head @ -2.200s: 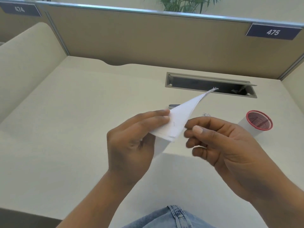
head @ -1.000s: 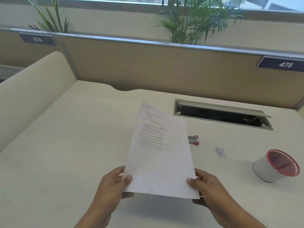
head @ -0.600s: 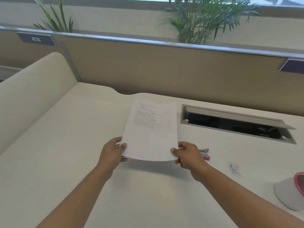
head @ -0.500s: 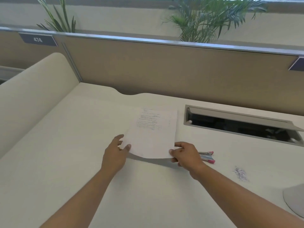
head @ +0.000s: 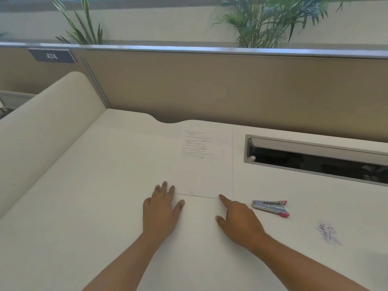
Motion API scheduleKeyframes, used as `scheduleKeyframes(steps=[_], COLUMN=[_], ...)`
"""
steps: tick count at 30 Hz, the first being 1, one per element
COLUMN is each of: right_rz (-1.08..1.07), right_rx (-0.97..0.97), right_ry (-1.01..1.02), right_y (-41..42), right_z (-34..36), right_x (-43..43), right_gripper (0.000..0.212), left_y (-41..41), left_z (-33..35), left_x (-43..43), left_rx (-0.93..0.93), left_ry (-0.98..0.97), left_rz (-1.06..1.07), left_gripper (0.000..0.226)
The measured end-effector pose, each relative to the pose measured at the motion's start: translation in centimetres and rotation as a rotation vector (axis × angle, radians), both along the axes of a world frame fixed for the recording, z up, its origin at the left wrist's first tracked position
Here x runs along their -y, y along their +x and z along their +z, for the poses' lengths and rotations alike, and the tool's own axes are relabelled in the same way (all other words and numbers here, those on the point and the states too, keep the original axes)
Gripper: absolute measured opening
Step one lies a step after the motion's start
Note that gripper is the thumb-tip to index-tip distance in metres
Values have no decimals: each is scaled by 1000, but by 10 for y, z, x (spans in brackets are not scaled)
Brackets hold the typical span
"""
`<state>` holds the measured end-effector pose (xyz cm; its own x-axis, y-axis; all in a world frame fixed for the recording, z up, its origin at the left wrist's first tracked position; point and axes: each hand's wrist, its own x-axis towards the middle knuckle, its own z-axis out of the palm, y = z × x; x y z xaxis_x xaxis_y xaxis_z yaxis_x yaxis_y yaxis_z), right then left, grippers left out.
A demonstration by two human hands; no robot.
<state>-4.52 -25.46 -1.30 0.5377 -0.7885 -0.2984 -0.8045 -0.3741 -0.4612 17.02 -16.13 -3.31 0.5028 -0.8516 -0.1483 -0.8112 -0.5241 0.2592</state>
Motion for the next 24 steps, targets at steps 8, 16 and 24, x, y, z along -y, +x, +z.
scheduleKeyframes(steps=[8, 16, 24], right_rz=[131, 39, -221], right_rx=[108, 118, 178], right_ry=[-331, -305, -145], right_y=[-55, -155, -235], right_z=[-9, -24, 3], right_x=[-56, -125, -115], right_gripper=[50, 52, 47], left_y=[-63, -173, -204], left_z=[3, -8, -18], left_x=[-22, -57, -68], left_rx=[-64, -154, 15], left_ry=[-76, -95, -177], left_rz=[-148, -348, -377], left_gripper=[97, 79, 65])
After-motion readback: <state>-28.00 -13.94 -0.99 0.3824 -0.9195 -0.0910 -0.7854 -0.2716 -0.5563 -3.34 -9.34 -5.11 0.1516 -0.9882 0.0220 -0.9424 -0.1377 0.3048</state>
